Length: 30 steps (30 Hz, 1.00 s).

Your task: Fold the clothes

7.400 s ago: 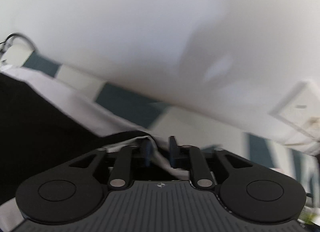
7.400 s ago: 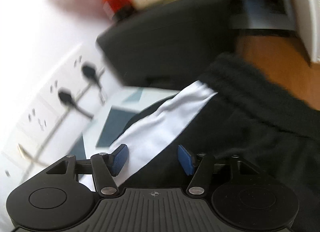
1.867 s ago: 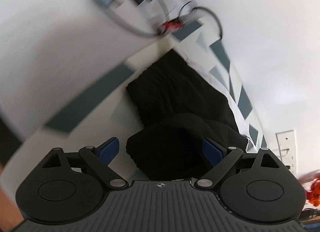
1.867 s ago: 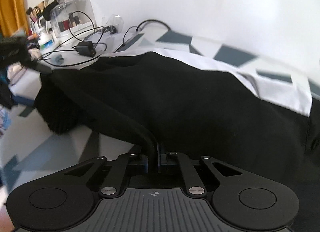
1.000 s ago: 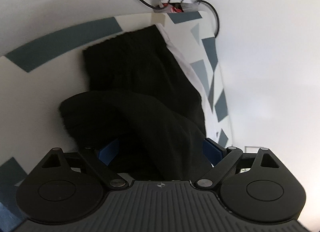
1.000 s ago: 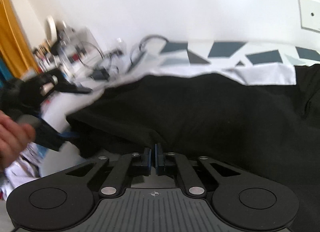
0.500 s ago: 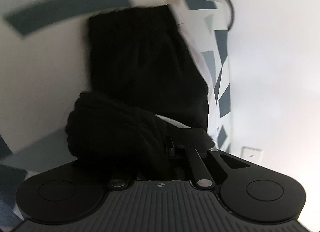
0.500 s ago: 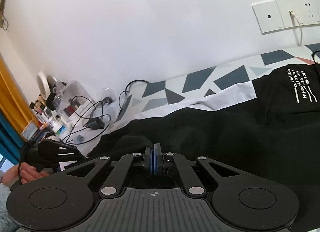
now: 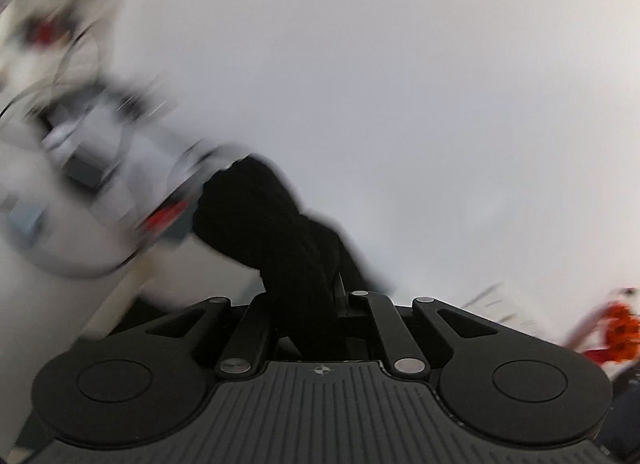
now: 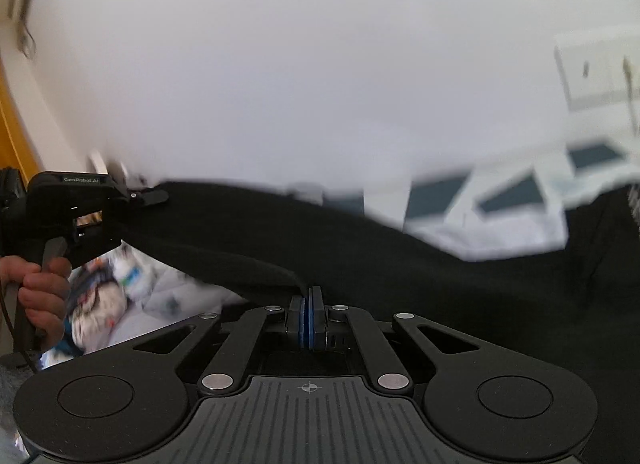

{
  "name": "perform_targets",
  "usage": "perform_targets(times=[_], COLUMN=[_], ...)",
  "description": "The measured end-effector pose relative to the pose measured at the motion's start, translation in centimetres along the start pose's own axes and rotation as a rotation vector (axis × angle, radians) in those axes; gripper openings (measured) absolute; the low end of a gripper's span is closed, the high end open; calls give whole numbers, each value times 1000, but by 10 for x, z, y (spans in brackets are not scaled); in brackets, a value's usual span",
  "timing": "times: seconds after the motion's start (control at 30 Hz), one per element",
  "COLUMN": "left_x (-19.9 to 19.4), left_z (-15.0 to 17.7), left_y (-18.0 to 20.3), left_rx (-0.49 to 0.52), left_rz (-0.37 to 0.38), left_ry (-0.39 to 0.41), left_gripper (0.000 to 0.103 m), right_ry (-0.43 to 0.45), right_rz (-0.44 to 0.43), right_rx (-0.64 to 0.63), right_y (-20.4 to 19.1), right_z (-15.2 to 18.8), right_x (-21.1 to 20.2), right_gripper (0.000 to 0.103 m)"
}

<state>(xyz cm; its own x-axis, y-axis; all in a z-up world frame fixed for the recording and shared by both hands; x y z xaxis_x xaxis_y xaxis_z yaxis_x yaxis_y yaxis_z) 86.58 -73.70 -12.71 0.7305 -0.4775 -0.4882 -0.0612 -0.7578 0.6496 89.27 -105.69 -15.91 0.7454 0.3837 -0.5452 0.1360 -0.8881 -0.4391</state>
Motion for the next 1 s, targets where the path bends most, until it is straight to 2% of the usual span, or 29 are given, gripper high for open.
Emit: perform_targets(times=[0.1, 0.17, 0.27, 0.37, 0.4, 0.43, 0.5, 0.53, 0.57, 0.6, 0.63, 0.67, 0.73, 0.87, 0.9, 1.0], left_x=[24, 28, 18, 14, 12, 9, 9, 6, -2, -11, -20, -27, -33, -25, -23, -18], left_z=[41, 65, 76, 77, 81, 87, 90, 92, 93, 95, 98, 101, 110, 128, 129, 119], left_y=[-68, -95, -99, -97, -96, -95, -93, -91, -87, -81, -74, -68, -62, -81, -86, -96], left_rx=[-22, -51, -53, -32, -39, -53, -95, -112, -113, -95, -65, -31, -19, -121, -151, -231], left_rz=[-156, -220, -234, -234, -241, -249, -250, -238, -236, -257, -284, -295, -302, -345, -351, -335], left_ry=[-99, -145, -123, -117, -136, -162, -201, -203, -201, -193, -176, -154, -140, -167, -154, -48], left_gripper=[11, 12, 12, 13, 17, 28, 37, 51, 59, 75, 83, 84, 86, 86, 85, 86], right_ry=[-124, -202, -247, -248, -254, -260, -267, -264, -250, -219, -185, -144, -80, -7, -4, -16], right_rz=[27, 52, 85, 75, 75, 76, 78, 79, 79, 77, 75, 75, 112, 247, 271, 331], right_rx=[-33, -81, -150, -113, -101, -89, -80, -81, -84, -88, -92, -91, -72, 22, 52, 124], right_y=[4, 4, 2, 3, 6, 8, 12, 12, 12, 11, 11, 12, 21, 56, 64, 89], right_z=[34, 57, 76, 73, 72, 72, 70, 68, 66, 61, 56, 51, 43, 34, 35, 40], right_x=[26, 41, 47, 43, 42, 41, 39, 36, 31, 22, 13, 5, -10, -31, -34, -40], right_gripper=[2, 2, 2, 2, 2, 3, 9, 16, 27, 36, 57, 74, 76, 76, 76, 76])
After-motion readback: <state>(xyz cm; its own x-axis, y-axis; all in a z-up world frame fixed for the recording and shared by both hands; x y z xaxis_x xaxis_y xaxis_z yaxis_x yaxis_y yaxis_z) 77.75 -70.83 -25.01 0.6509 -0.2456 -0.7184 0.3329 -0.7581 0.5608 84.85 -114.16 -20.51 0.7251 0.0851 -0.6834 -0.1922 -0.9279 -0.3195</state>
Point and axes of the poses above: each gripper's, at about its wrist camera, not at the fingertips, and x roughly the way its jaws point, y to its right, z to its underside, the point moved 10 cm from there along x, roughly the way its jaws point, and after that the axes turned 9 degrees about z, right-handed, at the moved point
